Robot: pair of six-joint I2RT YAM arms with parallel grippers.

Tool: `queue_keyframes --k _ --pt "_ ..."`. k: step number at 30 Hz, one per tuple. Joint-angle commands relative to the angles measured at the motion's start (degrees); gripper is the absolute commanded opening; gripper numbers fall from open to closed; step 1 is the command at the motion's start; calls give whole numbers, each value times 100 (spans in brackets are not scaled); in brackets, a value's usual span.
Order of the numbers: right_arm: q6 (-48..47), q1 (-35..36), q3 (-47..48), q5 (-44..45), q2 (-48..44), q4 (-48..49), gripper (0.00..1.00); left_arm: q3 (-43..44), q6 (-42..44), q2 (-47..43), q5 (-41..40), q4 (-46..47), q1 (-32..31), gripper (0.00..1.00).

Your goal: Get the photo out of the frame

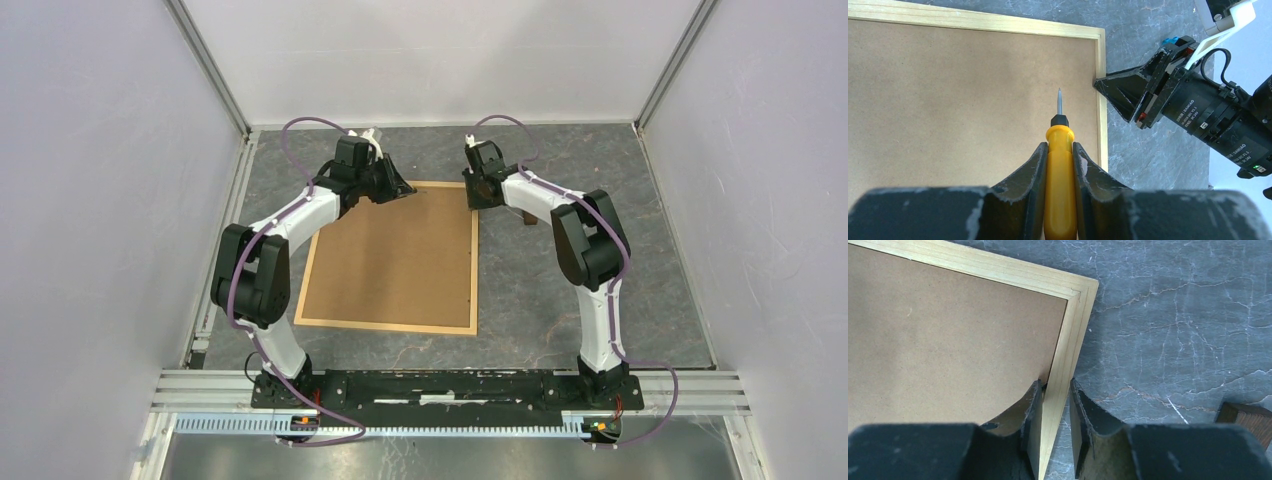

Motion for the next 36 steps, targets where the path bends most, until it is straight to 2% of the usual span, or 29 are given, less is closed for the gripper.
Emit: queue_keyframes --k 1,3,16,17,18,20,21,22,25,36 --pt "-49 -162 57 -119 166 -93 10 11 353 -105 46 18 48 2" --pt "-68 -219 101 -268 192 -50 0 -2 359 -101 89 4 50 2" --pt "326 -327 288 -1165 -48 151 0 -181 374 -178 175 0 45 2" --pt "337 -330 304 -1212 -49 138 5 -187 382 -181 171 0 36 2" --pt "343 -335 303 -1221 -69 112 23 -187 383 -187 166 -1 43 2" --pt "432 -350 316 -1198 -123 73 50 -200 386 -186 167 -1 36 2" --pt "484 -356 346 -1150 -155 36 60 -200 384 -181 163 3 29 2" --pt "559 -353 383 -1089 -172 -20 65 -200 387 -179 162 3 33 2" --pt "751 -345 391 -1032 -197 -39 67 -212 387 -181 154 -9 10 2" --pt "782 -317 221 -856 43 -38 55 -125 394 -85 127 -16 -22 2"
